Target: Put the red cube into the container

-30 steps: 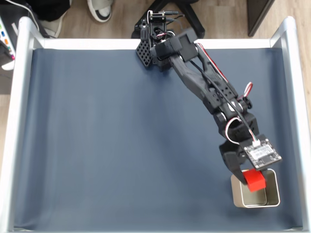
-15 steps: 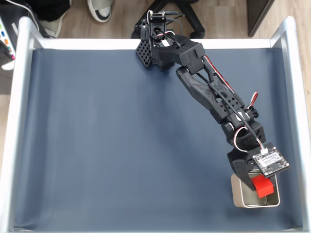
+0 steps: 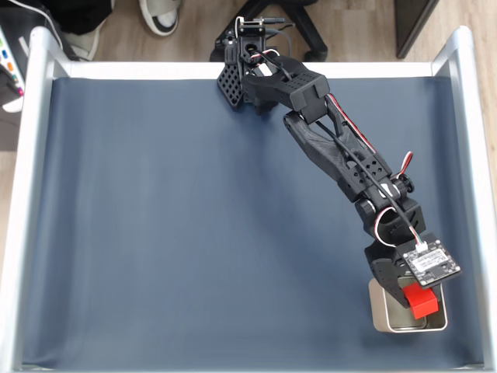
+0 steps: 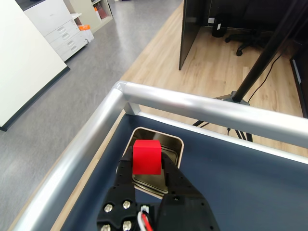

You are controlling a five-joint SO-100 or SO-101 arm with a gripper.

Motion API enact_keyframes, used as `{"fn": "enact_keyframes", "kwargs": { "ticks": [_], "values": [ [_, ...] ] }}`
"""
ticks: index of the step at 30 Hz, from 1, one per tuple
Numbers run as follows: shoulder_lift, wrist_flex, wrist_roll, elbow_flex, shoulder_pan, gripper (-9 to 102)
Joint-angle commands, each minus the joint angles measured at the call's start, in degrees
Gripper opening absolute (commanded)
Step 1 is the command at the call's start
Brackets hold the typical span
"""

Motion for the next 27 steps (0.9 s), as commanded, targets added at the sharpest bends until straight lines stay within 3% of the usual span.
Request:
{"fn": "enact_keyframes", "kwargs": {
  "ticks": [1,27],
  "values": [
    [1.0,0.5,0.4,-4.0,0.4,0],
    [1.2,1.3,-0.9,-4.0,1.5,17]
  ]
}}
